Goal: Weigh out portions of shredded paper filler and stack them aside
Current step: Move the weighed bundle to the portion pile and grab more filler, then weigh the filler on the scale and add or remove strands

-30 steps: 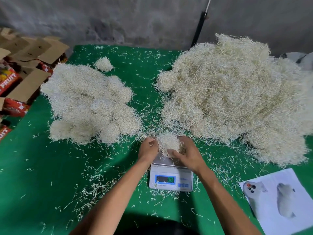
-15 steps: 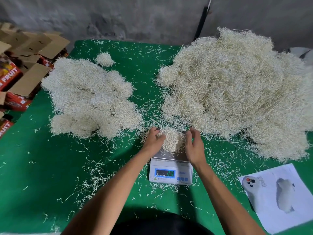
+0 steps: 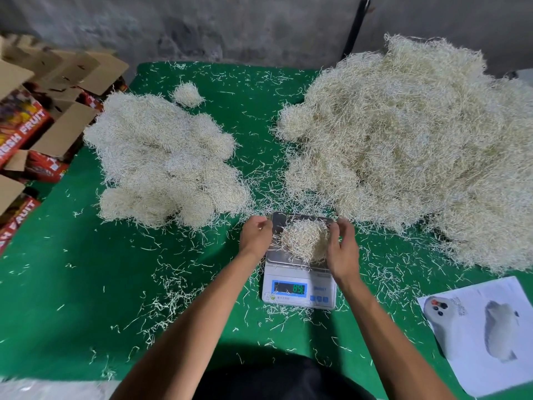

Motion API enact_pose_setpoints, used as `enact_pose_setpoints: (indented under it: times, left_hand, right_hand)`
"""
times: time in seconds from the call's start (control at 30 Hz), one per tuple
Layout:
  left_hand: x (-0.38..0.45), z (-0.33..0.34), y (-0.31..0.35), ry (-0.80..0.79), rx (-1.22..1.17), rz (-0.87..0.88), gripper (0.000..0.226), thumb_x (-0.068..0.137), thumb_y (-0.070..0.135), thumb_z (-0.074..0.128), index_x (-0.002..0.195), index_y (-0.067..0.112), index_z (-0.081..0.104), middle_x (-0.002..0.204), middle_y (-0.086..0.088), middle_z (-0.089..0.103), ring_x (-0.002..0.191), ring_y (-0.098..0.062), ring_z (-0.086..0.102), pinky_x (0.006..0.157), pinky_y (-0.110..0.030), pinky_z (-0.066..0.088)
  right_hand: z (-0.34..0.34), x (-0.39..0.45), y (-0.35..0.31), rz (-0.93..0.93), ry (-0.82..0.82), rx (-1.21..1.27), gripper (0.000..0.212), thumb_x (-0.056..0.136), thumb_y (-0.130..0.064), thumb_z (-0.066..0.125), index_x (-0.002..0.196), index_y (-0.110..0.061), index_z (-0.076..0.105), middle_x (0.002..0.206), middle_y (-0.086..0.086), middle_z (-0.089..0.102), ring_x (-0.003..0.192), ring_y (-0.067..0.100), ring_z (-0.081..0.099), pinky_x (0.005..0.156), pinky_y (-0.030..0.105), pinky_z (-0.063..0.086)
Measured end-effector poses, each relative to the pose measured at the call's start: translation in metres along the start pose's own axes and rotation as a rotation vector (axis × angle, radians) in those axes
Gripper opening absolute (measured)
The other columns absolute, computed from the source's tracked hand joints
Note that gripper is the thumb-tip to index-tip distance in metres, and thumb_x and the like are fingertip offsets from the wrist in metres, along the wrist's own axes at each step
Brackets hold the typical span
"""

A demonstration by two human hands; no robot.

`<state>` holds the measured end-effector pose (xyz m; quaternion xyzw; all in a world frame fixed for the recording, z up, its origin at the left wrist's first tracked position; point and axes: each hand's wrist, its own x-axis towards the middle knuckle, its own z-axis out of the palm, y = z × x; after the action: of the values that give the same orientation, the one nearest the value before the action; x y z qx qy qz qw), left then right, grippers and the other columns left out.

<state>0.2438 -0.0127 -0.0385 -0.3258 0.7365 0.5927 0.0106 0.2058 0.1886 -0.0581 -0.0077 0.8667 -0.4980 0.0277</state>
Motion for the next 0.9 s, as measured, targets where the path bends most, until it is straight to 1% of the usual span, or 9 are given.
enact_pose_setpoints:
  times: [0.2, 0.37, 0.5, 0.6, 0.67, 0.7, 0.73, 0.8, 0.9]
  left_hand:
    - [0.000, -0.001, -0.003, 0.011, -0.036, 0.006, 0.026, 0.103, 0.023, 0.056, 0.128, 0.018, 0.059, 0.126, 0.003, 0.061, 0.110, -0.011, 0.060, 0.091, -0.024, 0.046]
    - [0.002, -0.003, -0.007, 0.030, -0.039, 0.013, 0.021, 0.103, 0.021, 0.055, 0.123, 0.020, 0.059, 0.128, 0.001, 0.061, 0.118, -0.015, 0.058, 0.109, -0.035, 0.045]
    - [-0.001, 0.003, -0.005, 0.036, -0.039, 0.006, 0.016, 0.103, 0.021, 0.055, 0.118, 0.023, 0.058, 0.127, 0.002, 0.060, 0.117, -0.015, 0.058, 0.106, -0.034, 0.046]
    - [-0.004, 0.010, 0.000, 0.004, -0.053, -0.036, 0.011, 0.104, 0.029, 0.053, 0.114, 0.025, 0.056, 0.114, 0.001, 0.062, 0.102, -0.016, 0.065, 0.090, -0.037, 0.058]
    - [-0.009, 0.018, 0.007, -0.060, -0.036, -0.059, 0.018, 0.105, 0.038, 0.049, 0.118, 0.026, 0.054, 0.105, 0.003, 0.060, 0.086, -0.010, 0.064, 0.070, -0.028, 0.061]
    - [-0.011, 0.024, 0.010, -0.108, -0.017, -0.057, 0.023, 0.105, 0.044, 0.046, 0.119, 0.028, 0.054, 0.103, 0.005, 0.059, 0.082, -0.008, 0.061, 0.071, -0.028, 0.060]
    - [-0.013, 0.031, 0.013, -0.168, -0.020, -0.056, 0.033, 0.104, 0.051, 0.044, 0.125, 0.028, 0.054, 0.106, 0.005, 0.059, 0.086, -0.009, 0.061, 0.081, -0.034, 0.061]
    - [-0.013, 0.045, 0.018, -0.242, -0.103, -0.104, 0.060, 0.099, 0.063, 0.045, 0.147, 0.028, 0.042, 0.138, 0.001, 0.053, 0.120, -0.019, 0.056, 0.108, -0.051, 0.047]
    - [-0.004, 0.045, 0.028, -0.169, -0.369, -0.183, 0.096, 0.083, 0.066, 0.069, 0.158, 0.036, 0.017, 0.162, -0.001, 0.027, 0.143, -0.030, 0.037, 0.112, -0.048, 0.036]
  right_hand:
    - [-0.003, -0.002, 0.001, -0.009, -0.015, -0.002, 0.055, 0.110, -0.051, 0.032, 0.147, -0.011, 0.040, 0.144, 0.009, 0.055, 0.120, 0.019, 0.057, 0.101, 0.038, 0.047]
    - [-0.013, 0.006, 0.001, 0.028, -0.014, -0.026, 0.062, 0.109, -0.053, 0.032, 0.150, -0.007, 0.037, 0.148, 0.013, 0.053, 0.124, 0.030, 0.060, 0.105, 0.055, 0.051]
    - [-0.009, 0.007, 0.006, 0.043, -0.017, -0.016, 0.057, 0.109, -0.049, 0.037, 0.148, -0.007, 0.040, 0.142, 0.010, 0.057, 0.123, 0.026, 0.060, 0.107, 0.051, 0.051]
    - [-0.002, 0.005, 0.007, 0.050, 0.025, -0.028, 0.029, 0.108, -0.040, 0.047, 0.121, -0.016, 0.058, 0.112, 0.003, 0.069, 0.097, 0.018, 0.068, 0.091, 0.044, 0.060]
    - [0.006, 0.003, 0.002, 0.059, 0.008, 0.026, 0.018, 0.108, -0.031, 0.050, 0.094, -0.024, 0.059, 0.084, 0.003, 0.070, 0.073, 0.020, 0.069, 0.071, 0.042, 0.063]
    - [0.011, 0.003, 0.000, 0.076, -0.018, 0.036, 0.021, 0.108, -0.029, 0.050, 0.090, -0.023, 0.058, 0.079, 0.006, 0.070, 0.068, 0.025, 0.068, 0.066, 0.043, 0.063]
    - [0.016, 0.002, -0.005, 0.100, -0.058, 0.026, 0.022, 0.108, -0.028, 0.049, 0.089, -0.020, 0.057, 0.079, 0.009, 0.069, 0.067, 0.031, 0.067, 0.064, 0.045, 0.062]
    - [0.027, 0.001, -0.015, 0.109, -0.142, 0.038, 0.024, 0.109, -0.028, 0.048, 0.092, -0.015, 0.059, 0.074, 0.008, 0.066, 0.059, 0.029, 0.059, 0.057, 0.041, 0.058]
    - [0.036, 0.000, -0.032, 0.052, -0.307, 0.243, 0.021, 0.108, -0.029, 0.049, 0.101, -0.021, 0.067, 0.066, 0.002, 0.065, 0.052, 0.013, 0.054, 0.048, 0.030, 0.052]
